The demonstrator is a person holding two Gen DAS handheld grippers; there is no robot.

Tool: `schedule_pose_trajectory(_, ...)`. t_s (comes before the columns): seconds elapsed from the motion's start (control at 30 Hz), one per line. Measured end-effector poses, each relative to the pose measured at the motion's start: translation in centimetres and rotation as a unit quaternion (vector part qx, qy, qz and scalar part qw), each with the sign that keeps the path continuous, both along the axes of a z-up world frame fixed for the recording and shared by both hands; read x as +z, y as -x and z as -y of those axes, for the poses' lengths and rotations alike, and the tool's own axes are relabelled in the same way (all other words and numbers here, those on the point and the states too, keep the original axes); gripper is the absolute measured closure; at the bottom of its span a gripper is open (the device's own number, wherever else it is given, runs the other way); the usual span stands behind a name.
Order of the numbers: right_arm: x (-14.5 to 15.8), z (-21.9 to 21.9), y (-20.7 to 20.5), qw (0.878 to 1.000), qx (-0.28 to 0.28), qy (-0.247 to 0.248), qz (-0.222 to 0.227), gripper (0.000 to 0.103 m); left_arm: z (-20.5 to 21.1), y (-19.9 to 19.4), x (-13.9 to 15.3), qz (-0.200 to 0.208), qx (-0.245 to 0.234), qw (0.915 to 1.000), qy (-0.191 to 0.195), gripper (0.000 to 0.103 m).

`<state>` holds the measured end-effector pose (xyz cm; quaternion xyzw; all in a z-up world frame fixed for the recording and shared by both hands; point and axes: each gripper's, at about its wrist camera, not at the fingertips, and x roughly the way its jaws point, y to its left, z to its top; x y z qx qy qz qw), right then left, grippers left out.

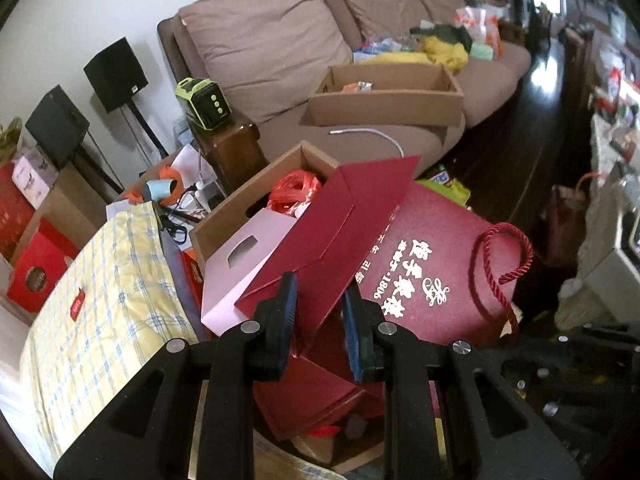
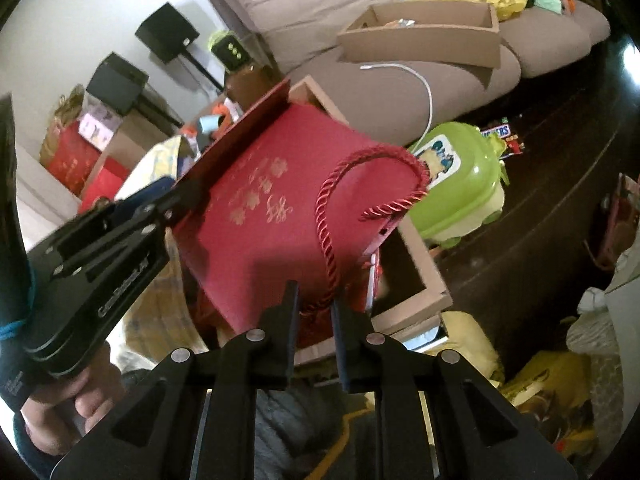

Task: Organize objects
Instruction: 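Lower the red paper bag into the cardboard box with both tools, then open both tools to release the red bag into the box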

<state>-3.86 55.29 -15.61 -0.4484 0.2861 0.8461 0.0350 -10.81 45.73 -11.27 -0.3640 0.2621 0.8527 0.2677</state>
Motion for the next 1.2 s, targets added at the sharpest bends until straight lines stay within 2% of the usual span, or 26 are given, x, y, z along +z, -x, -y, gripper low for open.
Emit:
schedule_pose_trajectory(0.03, -0.2, 0.3, 0.2, 1.0, 0.004, -0.001, 0.004, 0.092, -0.1, 0.0, 0.0, 0.001, -0.006, 1.0, 0.004, 0.082)
schedule_pose_trajectory(0.27, -1.4, 2.8, 1.6, 0.999, 0.05, 0.004, 0.021, 0.092, -0.7, -0.5, -0.9, -0.006, -0.019, 0.9994, 0.027, 0.08)
schedule_pose_trajectory(0.47, -3.1, 2.7, 1.8, 0.998, 0.051, 0.013, 0.043, 0.092, 0.2, -0.6, -1.6, -0.004, -0.02, 0.9989, 0.042, 0.077)
schedule_pose_trajectory(0.67, -3.3, 2.1, 1.4, 0.998, 0.045, 0.021, 0.044, 0.091, 2.7, 0.6, -0.1, 0.001, 0.017, 0.9996, 0.022, 0.078)
schedule_pose_trajectory(0.9, -3.7, 2.2, 1.5, 0.998, 0.036, 0.021, 0.05, 0.091, 4.3, 2.0, 0.6, 0.003, 0.041, 0.999, 0.019, 0.077)
schedule_pose_trajectory(0.97, -3.4, 2.3, 1.4, 0.998, 0.028, 0.003, 0.052, 0.09, 4.7, 2.1, 0.7, 0.008, 0.052, 0.9985, 0.015, 0.054)
schedule_pose_trajectory(1.03, -3.1, 2.4, 1.3, 0.998, 0.019, -0.016, 0.049, 0.081, 4.9, 1.7, 1.1, 0.01, 0.048, 0.9988, -0.002, 0.043)
schedule_pose_trajectory(1.2, -2.9, 1.7, 0.8, 0.998, -0.005, -0.037, 0.05, 0.081, 4.6, 1.1, 1.6, 0.011, 0.035, 0.9992, -0.015, 0.039)
